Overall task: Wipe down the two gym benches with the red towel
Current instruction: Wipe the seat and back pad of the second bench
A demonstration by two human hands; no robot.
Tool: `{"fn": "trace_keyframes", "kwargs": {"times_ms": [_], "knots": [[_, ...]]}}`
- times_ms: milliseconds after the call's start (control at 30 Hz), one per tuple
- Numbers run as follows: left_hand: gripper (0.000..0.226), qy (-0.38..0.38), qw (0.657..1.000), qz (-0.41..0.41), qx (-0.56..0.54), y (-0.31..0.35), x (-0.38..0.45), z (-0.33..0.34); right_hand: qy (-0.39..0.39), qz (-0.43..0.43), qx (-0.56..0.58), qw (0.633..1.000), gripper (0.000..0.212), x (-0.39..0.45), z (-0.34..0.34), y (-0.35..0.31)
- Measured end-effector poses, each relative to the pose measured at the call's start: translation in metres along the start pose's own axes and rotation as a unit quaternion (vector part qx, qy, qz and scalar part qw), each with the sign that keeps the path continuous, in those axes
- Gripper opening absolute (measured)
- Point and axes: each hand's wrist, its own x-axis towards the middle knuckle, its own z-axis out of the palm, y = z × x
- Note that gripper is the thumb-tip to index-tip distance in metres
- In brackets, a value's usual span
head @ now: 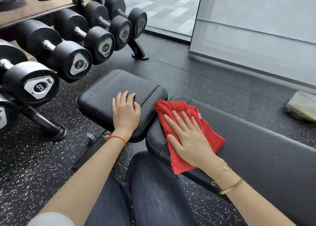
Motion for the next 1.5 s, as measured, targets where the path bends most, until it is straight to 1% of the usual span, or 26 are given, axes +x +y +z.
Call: {"fn": "trace_keyframes", "kwargs": {"times_ms": [67,167,233,300,367,467,533,600,700,767,833,867,900,967,1067,1200,1300,1400,1500], "knots": [[0.044,-0.004,1.000,0.004,0.007,0.001,0.000,0.001,0.009,0.024,0.005,1.000,0.059,-0.001,-0.004,0.020],[0.044,-0.004,1.000,0.006,0.012,0.002,-0.002,0.002,0.021,0.114,0.007,0.993,0.057,0.022,-0.009,0.049],[0.045,-0.005,1.000,0.006,0.010,0.002,-0.002,0.002,0.019,0.176,0.011,0.984,0.058,0.043,-0.013,0.057],[0.046,-0.010,1.000,0.009,0.007,0.002,-0.002,0.002,0.019,0.205,0.007,0.979,0.059,0.052,-0.013,0.053],[0.046,-0.022,1.000,0.012,0.004,0.001,-0.003,0.002,0.022,0.202,0.013,0.979,0.060,0.044,-0.010,0.042],[0.047,-0.035,0.999,0.018,0.001,0.002,-0.002,-0.002,0.037,0.161,0.004,0.986,0.060,0.008,-0.005,0.025],[0.048,-0.042,0.999,0.020,-0.002,0.001,-0.003,-0.003,0.042,0.151,0.000,0.988,0.059,-0.018,-0.003,0.025],[0.048,-0.044,0.999,0.024,-0.008,0.001,-0.004,-0.004,0.048,0.174,-0.001,0.984,0.059,-0.040,-0.003,0.034],[0.044,-0.041,0.998,0.031,-0.031,0.002,-0.005,-0.008,0.059,0.251,0.004,0.966,0.058,-0.050,-0.008,0.050],[0.041,-0.033,0.995,0.089,-0.041,0.003,-0.006,-0.011,0.062,0.286,0.001,0.956,0.058,-0.039,-0.010,0.052],[0.039,-0.029,0.982,0.184,-0.039,0.007,-0.013,-0.014,0.059,0.297,0.002,0.953,0.058,-0.023,-0.010,0.048],[0.038,-0.033,0.974,0.218,-0.052,0.011,-0.018,-0.014,0.056,0.298,0.002,0.953,0.057,-0.015,-0.010,0.046],[0.037,-0.041,0.969,0.234,-0.075,0.017,-0.026,-0.015,0.054,0.297,0.003,0.953,0.057,-0.010,-0.011,0.045],[0.036,-0.057,0.962,0.238,-0.122,0.036,-0.040,-0.015,0.047,0.294,0.007,0.955,0.057,-0.004,-0.012,0.046],[0.039,-0.082,0.954,0.251,-0.145,0.071,-0.058,-0.011,0.044,0.291,0.013,0.956,0.057,-0.004,-0.011,0.045],[0.044,-0.117,0.952,0.257,-0.115,0.101,-0.076,0.000,0.049,0.292,0.019,0.955,0.057,-0.005,-0.012,0.045],[0.046,-0.134,0.960,0.235,-0.077,0.115,-0.089,0.009,0.055,0.288,0.028,0.956,0.057,-0.007,-0.012,0.046],[0.045,-0.122,0.965,0.227,-0.041,0.118,-0.094,0.016,0.053,0.283,0.032,0.957,0.057,-0.007,-0.011,0.047],[0.042,-0.095,0.969,0.221,-0.049,0.117,-0.093,0.017,0.050,0.278,0.030,0.959,0.058,-0.015,-0.012,0.044]]}}
